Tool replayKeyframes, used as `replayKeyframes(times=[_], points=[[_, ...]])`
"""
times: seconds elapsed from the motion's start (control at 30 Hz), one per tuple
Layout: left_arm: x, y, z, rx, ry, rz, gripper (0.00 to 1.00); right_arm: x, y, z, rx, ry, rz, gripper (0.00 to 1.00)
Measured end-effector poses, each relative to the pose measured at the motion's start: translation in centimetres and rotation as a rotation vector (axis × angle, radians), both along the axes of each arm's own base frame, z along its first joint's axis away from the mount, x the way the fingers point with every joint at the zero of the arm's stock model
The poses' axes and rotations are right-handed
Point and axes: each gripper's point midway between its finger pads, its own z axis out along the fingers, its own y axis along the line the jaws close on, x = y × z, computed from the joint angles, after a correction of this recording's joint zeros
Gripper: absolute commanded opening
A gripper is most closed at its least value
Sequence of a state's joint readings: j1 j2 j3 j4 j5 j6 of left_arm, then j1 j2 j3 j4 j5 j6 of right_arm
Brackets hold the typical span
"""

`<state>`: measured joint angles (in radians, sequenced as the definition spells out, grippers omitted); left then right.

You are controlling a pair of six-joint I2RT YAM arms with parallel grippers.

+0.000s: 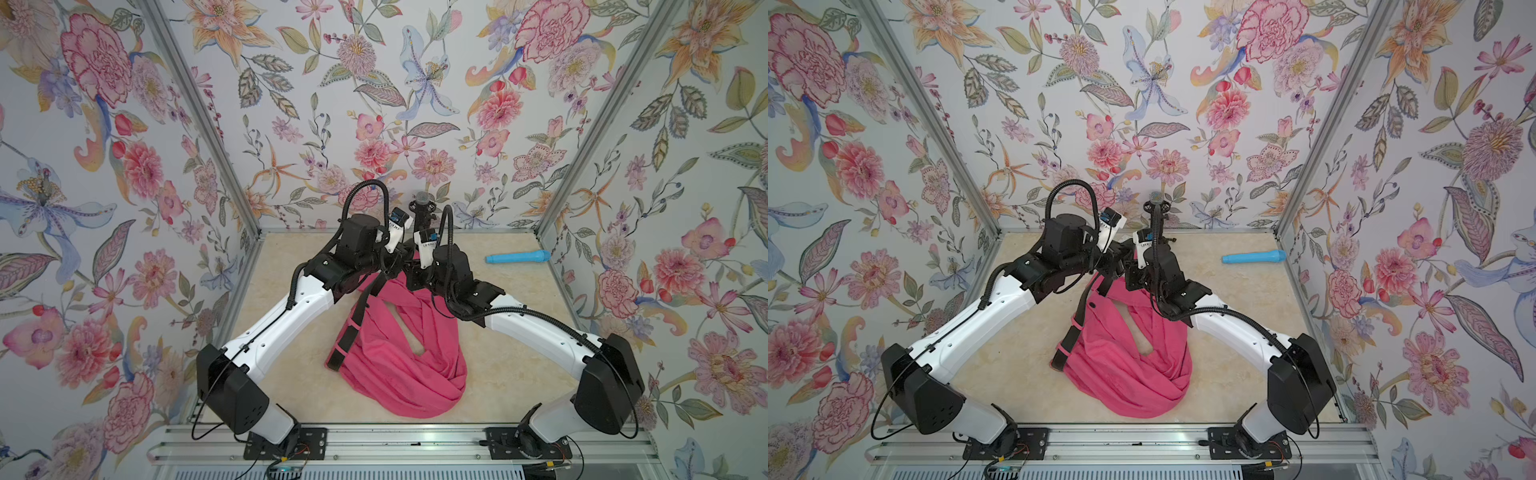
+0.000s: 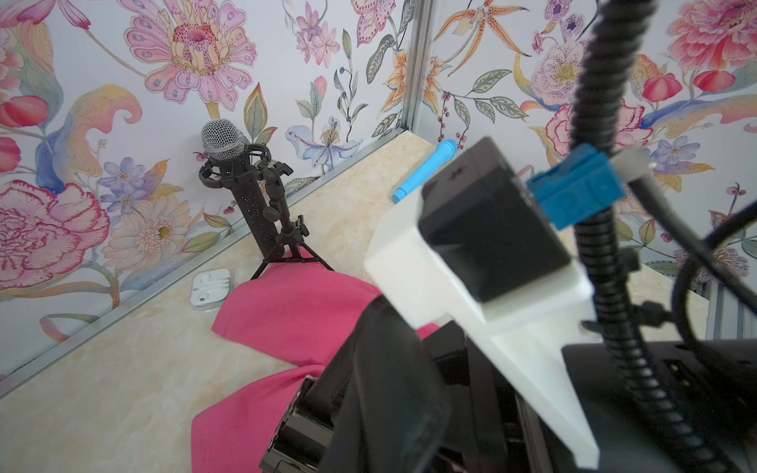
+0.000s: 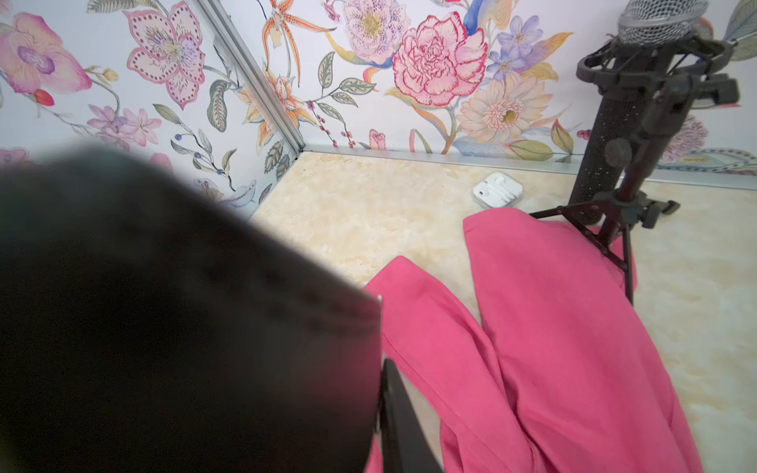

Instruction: Remove the belt from the trousers

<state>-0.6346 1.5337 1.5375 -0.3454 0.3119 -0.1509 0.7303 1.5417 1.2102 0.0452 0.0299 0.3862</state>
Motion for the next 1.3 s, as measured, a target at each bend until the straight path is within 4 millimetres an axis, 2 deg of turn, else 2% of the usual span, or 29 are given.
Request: replayKeyframes(times=[0.13, 0.27, 0.37, 0.5, 0.6, 0.7, 0.77, 0.83, 0.9, 0.97, 1.0, 1.07, 1.13, 1.17, 1.2, 1.27, 1.3], points=[[0.0, -0.1, 0.7, -0.024, -0.012, -0.005, 0.00, 0.7, -0.3, -0.5, 0.006, 0.011, -0.018, 0.22], [-0.8, -0.6, 2.9, -0.081, -0.047, -0.052, 0.00, 1.0, 0.0, -1.8, -0.007, 0.035, -0.011, 0.14], [-1.4, -0.8, 4.7, -0.123, -0.078, -0.081, 0.00, 1.1, 0.4, -2.7, -0.014, 0.047, 0.001, 0.13], [-2.8, -1.0, 7.9, -0.198, -0.140, -0.137, 0.00, 1.5, 0.5, -5.6, -0.048, 0.094, 0.004, 0.12], [-3.8, -0.6, 10.0, -0.239, -0.183, -0.157, 0.00, 1.6, 0.1, -8.1, -0.076, 0.138, 0.003, 0.04], [-4.0, 0.3, 11.3, -0.264, -0.213, -0.146, 0.00, 1.3, -0.6, -9.9, -0.092, 0.162, -0.003, 0.00], [-3.2, 1.8, 11.4, -0.276, -0.223, -0.106, 0.00, 1.0, -1.1, -10.4, -0.094, 0.162, -0.008, 0.00], [-1.6, 4.2, 10.4, -0.282, -0.216, -0.029, 0.00, 0.6, -1.9, -10.2, -0.090, 0.151, -0.021, 0.00], [0.8, 7.6, 8.2, -0.268, -0.194, 0.087, 0.00, 0.1, -3.1, -8.6, -0.077, 0.119, -0.041, 0.00], [2.9, 10.7, 5.2, -0.237, -0.160, 0.194, 0.00, -0.2, -4.6, -5.6, -0.055, 0.058, -0.069, 0.00], [4.0, 12.1, 3.1, -0.210, -0.132, 0.251, 0.04, -0.3, -5.5, -3.6, -0.039, 0.017, -0.088, 0.00], [5.4, 13.7, -1.0, -0.152, -0.081, 0.324, 0.11, -0.5, -7.4, 0.2, -0.011, -0.065, -0.127, 0.00], [6.0, 13.9, -5.0, -0.100, -0.025, 0.344, 0.21, -0.7, -9.0, 3.6, 0.002, -0.130, -0.164, 0.00], [6.1, 13.9, -6.8, -0.075, 0.005, 0.341, 0.29, -0.8, -9.6, 5.3, 0.006, -0.158, -0.181, 0.00], [6.2, 13.7, -8.6, -0.048, 0.029, 0.333, 0.42, -0.8, -10.0, 6.5, 0.006, -0.179, -0.190, 0.00], [6.0, 13.3, -10.3, -0.007, 0.047, 0.313, 0.63, -0.9, -10.3, 8.3, -0.004, -0.204, -0.199, 0.00], [5.8, 13.0, -10.5, 0.010, 0.042, 0.298, 0.73, -0.9, -10.4, 9.0, -0.011, -0.209, -0.199, 0.00]])
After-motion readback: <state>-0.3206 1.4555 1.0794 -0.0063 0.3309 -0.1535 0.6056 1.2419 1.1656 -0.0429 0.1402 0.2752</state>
